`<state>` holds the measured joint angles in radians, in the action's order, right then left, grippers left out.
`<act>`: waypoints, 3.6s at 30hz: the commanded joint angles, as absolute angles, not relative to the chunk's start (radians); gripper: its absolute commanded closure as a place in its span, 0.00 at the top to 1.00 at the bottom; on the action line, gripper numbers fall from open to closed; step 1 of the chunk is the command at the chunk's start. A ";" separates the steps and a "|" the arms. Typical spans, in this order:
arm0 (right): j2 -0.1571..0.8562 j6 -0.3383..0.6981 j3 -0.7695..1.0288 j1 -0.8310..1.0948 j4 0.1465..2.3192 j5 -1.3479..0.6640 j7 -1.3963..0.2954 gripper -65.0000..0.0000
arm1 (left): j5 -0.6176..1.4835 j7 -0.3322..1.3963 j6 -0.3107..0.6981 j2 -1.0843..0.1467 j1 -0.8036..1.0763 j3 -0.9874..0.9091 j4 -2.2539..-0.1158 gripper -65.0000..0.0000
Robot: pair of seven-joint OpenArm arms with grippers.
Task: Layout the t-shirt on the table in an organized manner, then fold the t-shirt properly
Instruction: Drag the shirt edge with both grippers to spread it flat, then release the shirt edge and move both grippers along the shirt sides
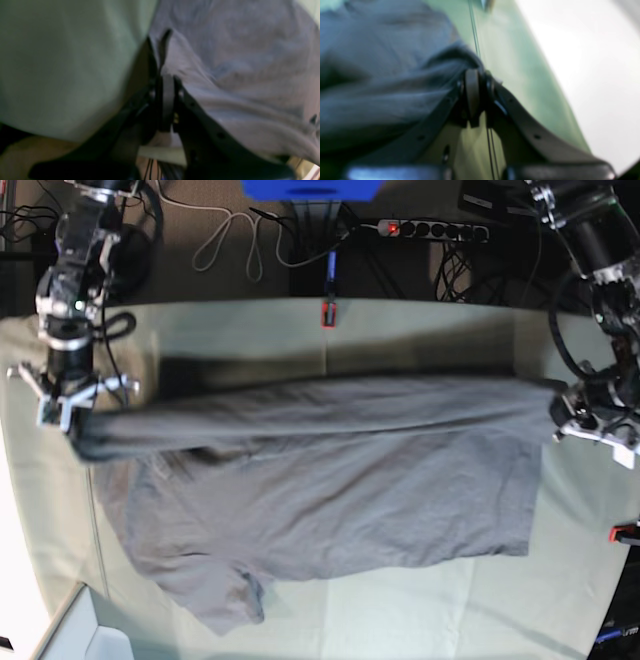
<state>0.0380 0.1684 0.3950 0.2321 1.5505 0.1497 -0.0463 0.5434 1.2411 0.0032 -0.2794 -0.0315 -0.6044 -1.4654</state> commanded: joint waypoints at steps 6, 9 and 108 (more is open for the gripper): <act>0.044 0.165 0.398 0.254 1.531 0.143 -0.022 0.00 | 0.547 1.230 -0.001 -0.295 -0.005 -0.604 -1.469 0.00; 0.045 0.165 0.404 0.259 1.537 0.143 -0.022 0.00 | 0.547 1.219 -0.001 -0.295 0.004 -0.607 -1.492 0.00; 0.019 0.458 0.404 0.193 1.443 0.148 -0.030 0.61 | 0.338 1.044 -0.002 -0.120 0.022 -0.657 -1.422 0.58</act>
